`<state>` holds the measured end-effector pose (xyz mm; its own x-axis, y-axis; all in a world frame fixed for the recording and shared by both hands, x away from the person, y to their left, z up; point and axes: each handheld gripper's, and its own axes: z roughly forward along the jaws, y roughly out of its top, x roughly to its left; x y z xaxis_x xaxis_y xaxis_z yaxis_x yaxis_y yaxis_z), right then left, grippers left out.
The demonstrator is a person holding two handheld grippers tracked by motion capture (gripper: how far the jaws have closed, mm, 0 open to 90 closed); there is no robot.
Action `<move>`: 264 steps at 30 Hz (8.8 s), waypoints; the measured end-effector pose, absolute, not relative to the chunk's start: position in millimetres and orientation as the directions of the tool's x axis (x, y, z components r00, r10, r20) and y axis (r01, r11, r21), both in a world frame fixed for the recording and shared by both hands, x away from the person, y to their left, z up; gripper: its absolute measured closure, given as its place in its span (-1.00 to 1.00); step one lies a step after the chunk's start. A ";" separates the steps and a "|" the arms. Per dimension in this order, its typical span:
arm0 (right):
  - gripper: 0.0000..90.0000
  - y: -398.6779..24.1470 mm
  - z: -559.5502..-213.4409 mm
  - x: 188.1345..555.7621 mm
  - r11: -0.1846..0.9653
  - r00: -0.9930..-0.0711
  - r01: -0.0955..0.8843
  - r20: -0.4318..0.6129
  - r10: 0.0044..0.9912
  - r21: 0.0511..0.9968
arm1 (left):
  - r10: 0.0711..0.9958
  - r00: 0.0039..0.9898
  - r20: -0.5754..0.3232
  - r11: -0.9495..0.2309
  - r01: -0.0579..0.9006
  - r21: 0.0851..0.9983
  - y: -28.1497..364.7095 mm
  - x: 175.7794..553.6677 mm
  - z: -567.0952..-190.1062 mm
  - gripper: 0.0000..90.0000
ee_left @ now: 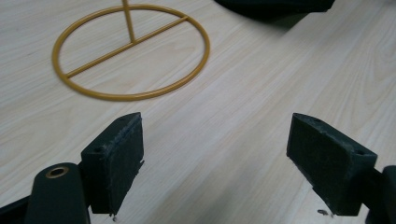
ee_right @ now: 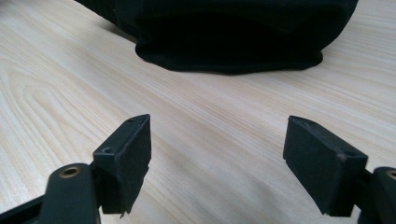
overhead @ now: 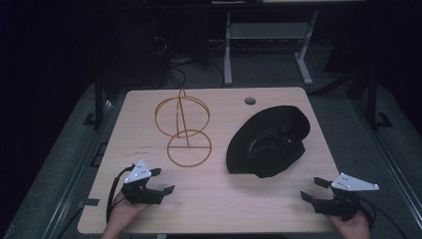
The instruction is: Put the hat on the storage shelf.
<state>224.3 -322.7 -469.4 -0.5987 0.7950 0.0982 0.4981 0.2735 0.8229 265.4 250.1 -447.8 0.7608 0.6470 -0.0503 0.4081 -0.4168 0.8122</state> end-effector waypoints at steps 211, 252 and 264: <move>0.88 -215.5 -261.8 296.4 0.181 -0.751 0.101 -0.044 0.659 0.978 | 0.337 0.942 -0.007 -0.536 0.198 0.820 144.1 263.0 -430.1 -0.41; 0.86 -77.7 -195.0 385.2 0.214 -0.888 0.153 0.039 0.459 0.965 | 0.230 0.970 0.083 -0.584 0.069 0.809 124.7 254.6 -432.5 -0.42; 0.86 -45.8 -192.4 415.7 0.248 -0.894 0.195 0.067 0.443 0.949 | 0.231 0.972 0.050 -0.581 0.096 0.809 124.3 253.7 -432.7 -0.43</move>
